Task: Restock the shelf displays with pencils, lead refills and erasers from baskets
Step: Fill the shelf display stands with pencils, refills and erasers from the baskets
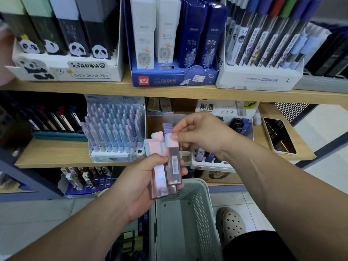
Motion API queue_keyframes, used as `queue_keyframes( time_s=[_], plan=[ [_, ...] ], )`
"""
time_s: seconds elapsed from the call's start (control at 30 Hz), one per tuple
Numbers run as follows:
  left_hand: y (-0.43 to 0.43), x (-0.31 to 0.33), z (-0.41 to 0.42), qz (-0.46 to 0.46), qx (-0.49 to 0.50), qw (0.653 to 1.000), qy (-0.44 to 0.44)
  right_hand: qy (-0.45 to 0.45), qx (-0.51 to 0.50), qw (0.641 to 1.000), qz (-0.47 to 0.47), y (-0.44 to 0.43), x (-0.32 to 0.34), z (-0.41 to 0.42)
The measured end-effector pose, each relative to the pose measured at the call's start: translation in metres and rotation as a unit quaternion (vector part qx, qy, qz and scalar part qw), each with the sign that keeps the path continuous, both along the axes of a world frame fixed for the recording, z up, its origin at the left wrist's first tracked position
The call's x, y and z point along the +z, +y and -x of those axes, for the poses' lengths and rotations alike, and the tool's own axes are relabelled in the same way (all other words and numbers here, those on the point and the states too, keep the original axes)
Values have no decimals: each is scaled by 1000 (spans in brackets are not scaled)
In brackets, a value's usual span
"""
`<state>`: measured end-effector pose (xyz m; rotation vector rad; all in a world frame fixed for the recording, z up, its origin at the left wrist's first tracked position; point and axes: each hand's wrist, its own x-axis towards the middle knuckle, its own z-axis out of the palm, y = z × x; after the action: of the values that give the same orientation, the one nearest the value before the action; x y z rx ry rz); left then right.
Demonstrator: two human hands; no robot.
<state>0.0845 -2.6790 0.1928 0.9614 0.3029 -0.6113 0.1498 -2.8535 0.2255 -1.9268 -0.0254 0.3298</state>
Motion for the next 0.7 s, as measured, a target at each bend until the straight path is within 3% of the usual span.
queue_keyframes(
  time_s=[0.1,0.4,0.7],
  plan=[
    [-1,2,2,13,-11,1000,11,8,-62,997,-47,-7,5,-2],
    [-1,-2,-1,2,-4,1000,-17,56,-65,983,-161,-2,3,-2],
    [-1,-12,-4,-46,49,998,19,10,-102,994,-40,-9,10,-5]
  ],
)
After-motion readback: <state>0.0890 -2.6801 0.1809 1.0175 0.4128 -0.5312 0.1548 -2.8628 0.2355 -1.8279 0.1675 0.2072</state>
